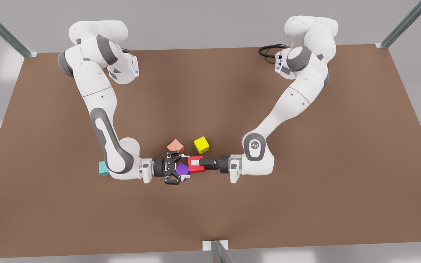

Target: Pick up red wooden cube and pass to hand red wooden cube and place in blue wooden cube

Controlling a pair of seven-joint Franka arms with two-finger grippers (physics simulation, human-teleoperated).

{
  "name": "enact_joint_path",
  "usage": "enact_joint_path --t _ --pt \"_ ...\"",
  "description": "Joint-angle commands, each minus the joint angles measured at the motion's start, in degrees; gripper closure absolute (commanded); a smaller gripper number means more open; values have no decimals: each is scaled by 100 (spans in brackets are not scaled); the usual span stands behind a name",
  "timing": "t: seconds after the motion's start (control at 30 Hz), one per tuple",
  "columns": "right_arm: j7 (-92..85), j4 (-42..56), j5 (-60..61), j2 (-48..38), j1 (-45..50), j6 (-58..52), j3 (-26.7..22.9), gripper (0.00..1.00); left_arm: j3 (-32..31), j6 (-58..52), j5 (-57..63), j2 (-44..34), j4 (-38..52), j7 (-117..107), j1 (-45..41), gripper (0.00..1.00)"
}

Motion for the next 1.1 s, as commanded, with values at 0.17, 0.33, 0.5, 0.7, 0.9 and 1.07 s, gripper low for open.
enact_joint_path --t 0.17,0.33,0.5,0.7,0.9,1.07 --pt "-491 -48 0 -17 8 4 14 0 -1 -58 -117 -9 7 571 4 48" --pt "-491 -39 18 1 -1 241 129 0 -1 -58 -126 -9 7 571 4 48" --pt "-491 -30 44 18 61 435 164 0 -10 12 -196 9 77 580 -66 48" --pt "-491 -4 88 54 114 689 251 0 -19 161 -205 9 130 580 -189 48" --pt "-473 -4 88 54 114 725 322 0 -19 152 -205 27 130 598 -180 48" --pt "-438 14 97 27 79 725 384 0 -19 152 -205 27 130 598 -180 34"
